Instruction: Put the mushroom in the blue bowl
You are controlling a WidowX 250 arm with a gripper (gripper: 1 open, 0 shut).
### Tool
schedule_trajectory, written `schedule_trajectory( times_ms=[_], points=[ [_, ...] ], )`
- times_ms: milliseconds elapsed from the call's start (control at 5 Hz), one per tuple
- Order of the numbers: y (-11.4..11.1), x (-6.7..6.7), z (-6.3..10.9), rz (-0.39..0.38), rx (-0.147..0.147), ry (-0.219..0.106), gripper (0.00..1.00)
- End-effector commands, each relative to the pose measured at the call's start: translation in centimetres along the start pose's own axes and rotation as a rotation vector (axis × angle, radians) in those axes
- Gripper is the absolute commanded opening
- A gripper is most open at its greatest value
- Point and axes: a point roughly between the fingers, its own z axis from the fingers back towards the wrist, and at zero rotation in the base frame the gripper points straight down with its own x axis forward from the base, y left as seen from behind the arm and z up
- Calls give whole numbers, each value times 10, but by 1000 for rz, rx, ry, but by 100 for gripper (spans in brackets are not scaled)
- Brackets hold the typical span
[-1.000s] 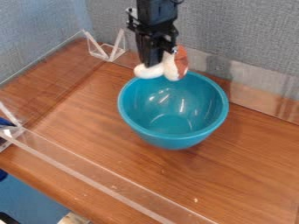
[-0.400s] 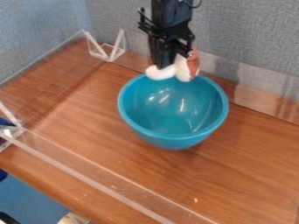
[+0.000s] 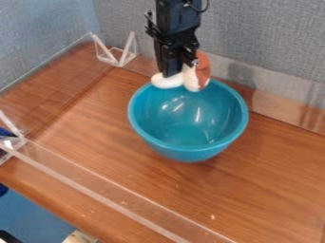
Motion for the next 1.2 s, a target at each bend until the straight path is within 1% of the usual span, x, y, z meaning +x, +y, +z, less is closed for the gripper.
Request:
schedule_trajectory(
  times_ms=[0, 200, 400, 600, 800, 1000],
  points=[
    [-2, 12, 41, -77, 55, -100, 0],
    [-9, 17, 57, -106, 69, -128, 0],
    [-28, 27, 71, -164, 77, -159, 0],
    [-40, 28, 65, -229, 64, -154, 0],
    [-46, 25, 60, -271, 52, -147, 0],
    [-42, 19, 56, -245, 53, -132, 0]
  ],
)
